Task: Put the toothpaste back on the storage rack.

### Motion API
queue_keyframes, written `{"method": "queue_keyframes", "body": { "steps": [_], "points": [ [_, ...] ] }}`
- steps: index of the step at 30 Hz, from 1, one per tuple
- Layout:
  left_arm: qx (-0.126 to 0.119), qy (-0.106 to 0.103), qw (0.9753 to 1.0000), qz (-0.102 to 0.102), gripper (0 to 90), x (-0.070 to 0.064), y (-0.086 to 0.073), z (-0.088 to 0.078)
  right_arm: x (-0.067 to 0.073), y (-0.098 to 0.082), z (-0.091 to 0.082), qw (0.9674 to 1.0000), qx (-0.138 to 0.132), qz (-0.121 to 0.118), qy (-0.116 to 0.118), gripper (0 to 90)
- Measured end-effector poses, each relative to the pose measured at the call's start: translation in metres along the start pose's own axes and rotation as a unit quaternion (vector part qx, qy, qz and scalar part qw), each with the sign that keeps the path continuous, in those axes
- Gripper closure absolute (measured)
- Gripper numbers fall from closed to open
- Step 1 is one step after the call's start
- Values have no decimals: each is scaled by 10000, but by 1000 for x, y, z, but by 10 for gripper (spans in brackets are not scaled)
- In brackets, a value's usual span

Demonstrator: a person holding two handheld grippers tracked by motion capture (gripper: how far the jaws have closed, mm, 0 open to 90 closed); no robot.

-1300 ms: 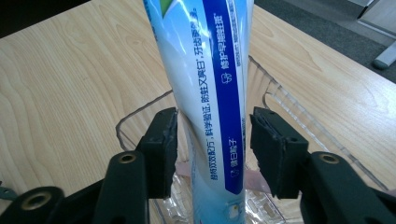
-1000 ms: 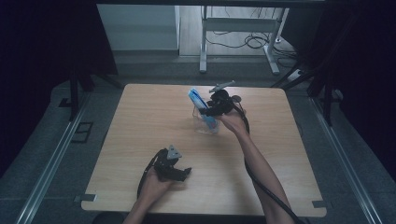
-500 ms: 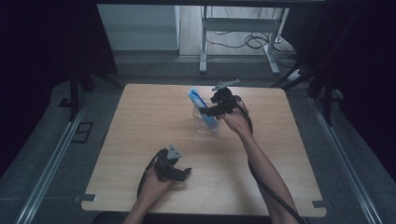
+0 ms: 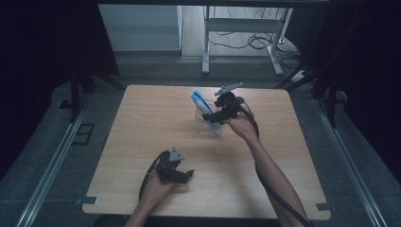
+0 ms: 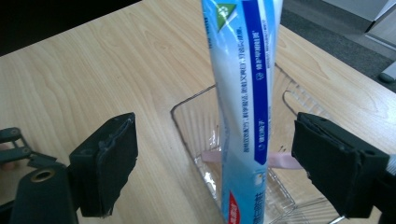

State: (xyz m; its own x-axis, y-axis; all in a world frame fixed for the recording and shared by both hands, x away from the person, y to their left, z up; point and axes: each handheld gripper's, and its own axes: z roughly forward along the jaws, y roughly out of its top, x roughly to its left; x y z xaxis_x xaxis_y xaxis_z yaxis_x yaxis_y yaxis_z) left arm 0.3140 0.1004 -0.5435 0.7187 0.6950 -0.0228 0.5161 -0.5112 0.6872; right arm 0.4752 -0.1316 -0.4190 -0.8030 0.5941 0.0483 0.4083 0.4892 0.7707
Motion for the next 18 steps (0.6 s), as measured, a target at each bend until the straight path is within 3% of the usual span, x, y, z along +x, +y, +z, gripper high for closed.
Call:
{"method": "queue_keyframes", "body": {
  "steps": [9,18],
  "points": [
    [1,4,10000,16,137,0,0,0,9,-10,-12,10000,-4,2,47,119],
    [3,5,10000,17,137,0,0,0,15,-24,-24,9999,34,-14,-114,68]
  ]
}}
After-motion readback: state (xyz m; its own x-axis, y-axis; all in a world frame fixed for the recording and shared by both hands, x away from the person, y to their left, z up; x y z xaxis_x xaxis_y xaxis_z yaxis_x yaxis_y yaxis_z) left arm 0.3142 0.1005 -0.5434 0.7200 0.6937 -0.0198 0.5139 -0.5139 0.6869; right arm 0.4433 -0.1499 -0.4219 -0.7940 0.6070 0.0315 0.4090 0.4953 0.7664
